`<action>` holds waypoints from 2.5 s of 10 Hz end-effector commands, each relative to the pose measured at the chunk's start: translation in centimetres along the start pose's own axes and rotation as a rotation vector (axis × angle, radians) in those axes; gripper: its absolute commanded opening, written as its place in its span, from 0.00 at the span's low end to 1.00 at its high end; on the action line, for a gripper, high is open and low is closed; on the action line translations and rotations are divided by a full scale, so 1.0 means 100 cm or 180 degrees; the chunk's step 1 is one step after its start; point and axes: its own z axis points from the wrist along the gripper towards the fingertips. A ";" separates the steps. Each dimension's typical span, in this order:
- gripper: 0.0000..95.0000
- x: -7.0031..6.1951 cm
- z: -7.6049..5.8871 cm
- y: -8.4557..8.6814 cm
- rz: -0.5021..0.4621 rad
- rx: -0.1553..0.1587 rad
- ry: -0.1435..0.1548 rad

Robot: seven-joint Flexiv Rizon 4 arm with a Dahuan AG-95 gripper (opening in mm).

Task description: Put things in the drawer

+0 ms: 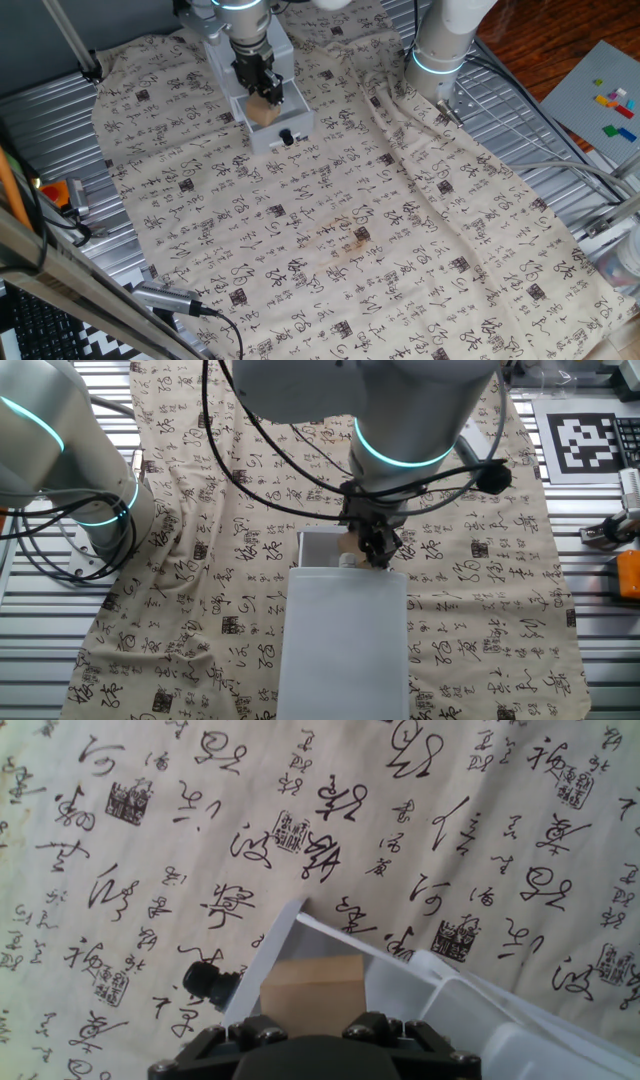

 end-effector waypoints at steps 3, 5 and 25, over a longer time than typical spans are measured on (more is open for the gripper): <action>0.00 -0.001 0.005 -0.002 -0.0188 0.0027 -0.0047; 0.20 -0.001 0.007 -0.002 -0.0279 0.0055 -0.0089; 0.00 -0.045 0.035 0.069 -0.0630 -0.0025 -0.0064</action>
